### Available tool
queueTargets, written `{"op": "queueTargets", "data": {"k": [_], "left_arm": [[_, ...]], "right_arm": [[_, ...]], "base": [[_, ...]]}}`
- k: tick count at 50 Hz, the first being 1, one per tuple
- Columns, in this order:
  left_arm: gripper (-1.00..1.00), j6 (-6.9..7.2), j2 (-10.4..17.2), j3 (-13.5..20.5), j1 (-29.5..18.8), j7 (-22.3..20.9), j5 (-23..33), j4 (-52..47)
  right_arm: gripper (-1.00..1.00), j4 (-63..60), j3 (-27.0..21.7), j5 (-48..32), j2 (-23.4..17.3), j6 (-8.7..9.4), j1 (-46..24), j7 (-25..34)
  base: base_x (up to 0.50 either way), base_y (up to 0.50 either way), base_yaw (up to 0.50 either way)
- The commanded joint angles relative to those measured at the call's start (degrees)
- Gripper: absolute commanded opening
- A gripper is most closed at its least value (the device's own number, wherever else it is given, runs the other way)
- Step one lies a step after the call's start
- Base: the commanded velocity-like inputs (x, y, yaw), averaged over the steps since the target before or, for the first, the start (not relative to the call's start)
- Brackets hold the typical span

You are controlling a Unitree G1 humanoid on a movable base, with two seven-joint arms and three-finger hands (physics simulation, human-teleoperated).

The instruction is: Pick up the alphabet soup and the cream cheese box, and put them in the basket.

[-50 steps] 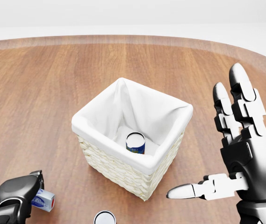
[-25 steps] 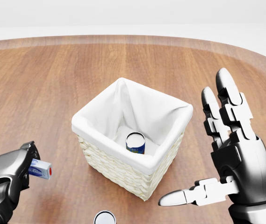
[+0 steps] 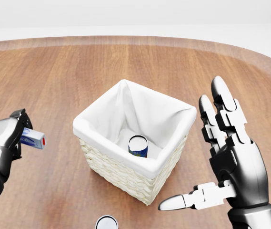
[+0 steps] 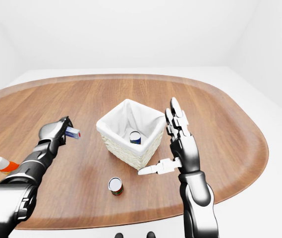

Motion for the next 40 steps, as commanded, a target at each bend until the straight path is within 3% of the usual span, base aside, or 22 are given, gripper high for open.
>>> {"op": "queueTargets", "data": {"k": [1, 11, 19, 31, 40], "left_arm": [[-1.00, -0.01, 1.22, 0.35, -3.59, -1.09, -4.33, -3.55], [-1.00, -0.01, -0.34, 0.26, -3.64, -3.72, -4.27, -9.69], [-1.00, -0.01, -2.22, -0.14, -2.67, -2.98, -3.42, -10.70], [-1.00, -0.01, -4.58, 0.62, -0.50, -8.15, -2.89, -22.08], [-1.00, -0.01, -3.59, 2.63, -0.97, -12.87, -3.28, -30.96]], "right_arm": [[1.00, 0.82, 0.29, -0.19, -0.02, 0.00, 0.04, 0.25], [1.00, 1.05, 0.34, -0.43, -0.06, 0.00, -0.10, 0.28], [1.00, 1.43, 0.60, -0.68, -0.02, 0.00, 0.12, 0.34], [1.00, 1.28, 1.03, -1.04, 0.01, 0.00, 0.65, 0.45], [1.00, 1.25, 1.32, -1.24, 0.04, 0.00, 0.96, 0.58]], "base": [[0.00, 0.00, 0.00], [0.00, 0.00, 0.00], [0.00, 0.00, 0.00], [0.00, 0.00, 0.00], [0.00, 0.00, 0.00]]}}
